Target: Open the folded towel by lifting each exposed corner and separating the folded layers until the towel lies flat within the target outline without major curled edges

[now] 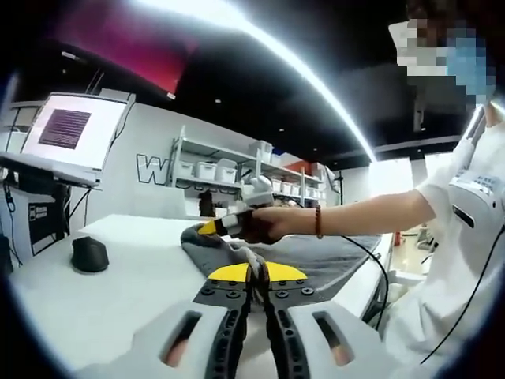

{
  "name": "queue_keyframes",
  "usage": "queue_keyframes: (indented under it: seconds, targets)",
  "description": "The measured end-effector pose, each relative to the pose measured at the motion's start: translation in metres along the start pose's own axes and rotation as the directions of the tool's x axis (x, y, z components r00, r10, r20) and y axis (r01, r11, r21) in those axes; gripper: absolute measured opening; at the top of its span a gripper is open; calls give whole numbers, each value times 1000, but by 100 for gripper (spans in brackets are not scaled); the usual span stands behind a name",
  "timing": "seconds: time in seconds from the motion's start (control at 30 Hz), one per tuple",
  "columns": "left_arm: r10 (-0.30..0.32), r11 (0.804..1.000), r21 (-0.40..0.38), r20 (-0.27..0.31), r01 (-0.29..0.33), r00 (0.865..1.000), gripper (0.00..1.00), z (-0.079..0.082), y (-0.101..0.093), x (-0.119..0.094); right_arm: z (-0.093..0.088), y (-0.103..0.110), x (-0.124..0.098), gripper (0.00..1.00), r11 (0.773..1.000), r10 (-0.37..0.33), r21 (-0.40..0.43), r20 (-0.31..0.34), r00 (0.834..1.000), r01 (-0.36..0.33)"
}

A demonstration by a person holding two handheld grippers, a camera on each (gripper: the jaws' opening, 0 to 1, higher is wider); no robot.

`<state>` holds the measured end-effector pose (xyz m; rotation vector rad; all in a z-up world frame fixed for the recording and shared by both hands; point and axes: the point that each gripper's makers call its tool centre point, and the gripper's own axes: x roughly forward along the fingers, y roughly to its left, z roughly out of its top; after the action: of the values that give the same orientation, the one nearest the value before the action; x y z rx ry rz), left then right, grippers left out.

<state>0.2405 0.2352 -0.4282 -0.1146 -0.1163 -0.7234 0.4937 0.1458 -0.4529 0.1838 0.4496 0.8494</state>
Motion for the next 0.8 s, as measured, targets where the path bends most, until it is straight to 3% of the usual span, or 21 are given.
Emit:
queue_keyframes:
  seconds: [0.47,0.8]
  targets:
    - [12,1000,0,19,-12,1000,7,7,0,5,-2,-4,0,5,1000,-5,-14,-8,1000,4]
    - [-21,1000,16,11,21,1000,7,8,-13,16,-4,-4,0,5,1000,-6,-23,-15,1000,5]
